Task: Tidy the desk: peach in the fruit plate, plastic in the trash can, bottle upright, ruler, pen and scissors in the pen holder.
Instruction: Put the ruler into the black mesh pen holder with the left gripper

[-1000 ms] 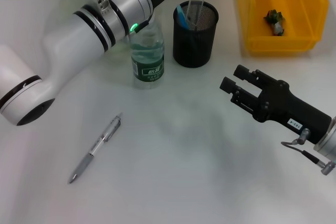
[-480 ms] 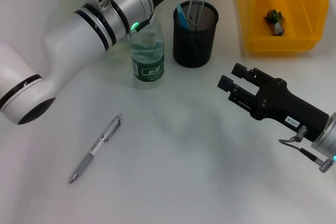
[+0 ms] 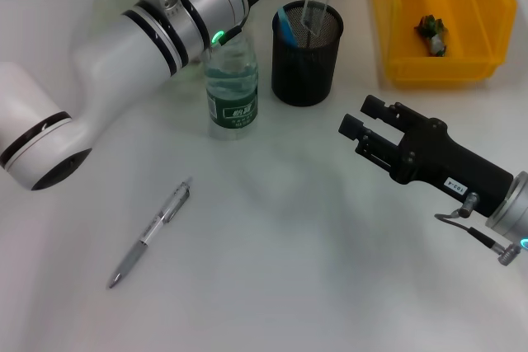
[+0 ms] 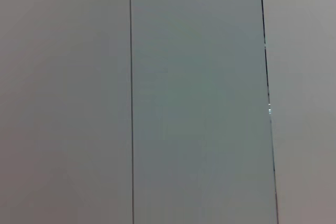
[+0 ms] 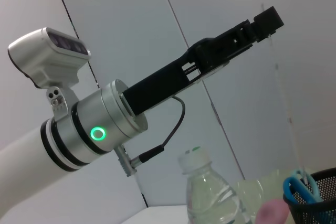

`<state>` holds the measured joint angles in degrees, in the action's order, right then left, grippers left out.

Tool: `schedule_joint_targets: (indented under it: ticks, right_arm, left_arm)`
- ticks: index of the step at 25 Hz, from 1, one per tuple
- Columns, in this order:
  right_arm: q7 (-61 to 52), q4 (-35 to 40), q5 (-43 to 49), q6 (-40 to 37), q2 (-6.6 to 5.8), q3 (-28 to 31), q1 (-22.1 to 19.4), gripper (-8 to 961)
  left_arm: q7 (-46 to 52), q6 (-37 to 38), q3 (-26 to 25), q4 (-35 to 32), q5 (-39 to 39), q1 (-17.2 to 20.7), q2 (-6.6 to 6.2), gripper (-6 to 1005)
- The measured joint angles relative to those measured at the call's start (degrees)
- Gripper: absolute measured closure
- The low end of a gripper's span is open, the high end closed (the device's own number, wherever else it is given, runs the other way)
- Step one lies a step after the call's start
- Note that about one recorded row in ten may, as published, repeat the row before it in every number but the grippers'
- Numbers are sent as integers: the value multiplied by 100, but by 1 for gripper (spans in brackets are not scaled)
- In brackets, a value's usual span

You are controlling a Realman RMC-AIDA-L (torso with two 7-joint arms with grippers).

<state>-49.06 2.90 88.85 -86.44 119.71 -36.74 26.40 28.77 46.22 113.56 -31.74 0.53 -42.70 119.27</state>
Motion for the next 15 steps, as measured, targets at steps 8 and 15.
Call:
schedule_joint_targets:
  ticks: [8, 15]
  right_arm:
    - [-3, 0, 0, 20, 0, 0, 54, 350]
    - [-8, 0, 0, 25, 0, 0, 70, 349]
  left_arm:
    - [-18, -51, 0, 54, -57, -70, 0, 602]
    - [-158, -91, 9, 54, -69, -112, 0, 601]
